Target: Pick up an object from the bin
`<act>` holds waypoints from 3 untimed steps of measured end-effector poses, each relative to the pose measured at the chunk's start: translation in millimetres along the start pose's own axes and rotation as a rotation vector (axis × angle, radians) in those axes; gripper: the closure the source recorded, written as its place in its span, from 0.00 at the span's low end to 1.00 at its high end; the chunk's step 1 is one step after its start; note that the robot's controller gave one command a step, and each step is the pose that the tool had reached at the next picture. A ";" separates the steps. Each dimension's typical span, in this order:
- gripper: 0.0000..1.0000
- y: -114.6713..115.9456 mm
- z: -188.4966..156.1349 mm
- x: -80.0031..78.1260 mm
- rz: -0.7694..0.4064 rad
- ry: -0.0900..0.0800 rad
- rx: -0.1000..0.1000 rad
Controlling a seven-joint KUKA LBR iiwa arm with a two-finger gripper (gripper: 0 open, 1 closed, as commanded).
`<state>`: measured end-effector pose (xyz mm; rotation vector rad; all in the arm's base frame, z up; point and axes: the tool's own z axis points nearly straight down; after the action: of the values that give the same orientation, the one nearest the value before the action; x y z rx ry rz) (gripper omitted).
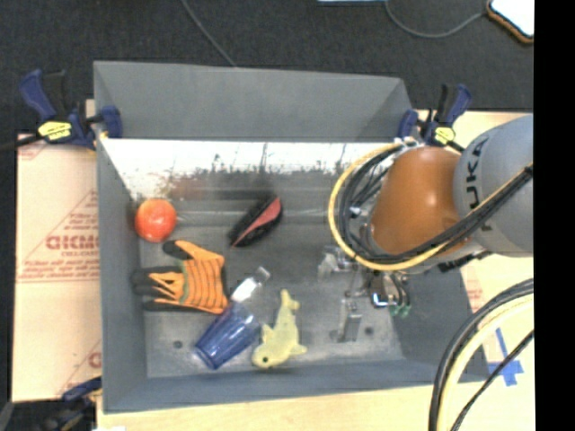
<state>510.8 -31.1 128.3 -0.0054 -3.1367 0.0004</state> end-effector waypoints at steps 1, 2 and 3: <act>0.00 0.0 -3.6 -2.1 -0.002 -0.008 0.001; 0.00 82.2 2.9 7.9 -0.207 -0.004 -0.001; 0.00 87.7 14.5 -10.5 -0.418 -0.011 0.003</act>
Offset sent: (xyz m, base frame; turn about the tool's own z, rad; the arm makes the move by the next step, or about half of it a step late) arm -0.0079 0.0798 -0.0030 -0.2063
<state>521.5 56.6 113.7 0.6471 -3.0803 0.0028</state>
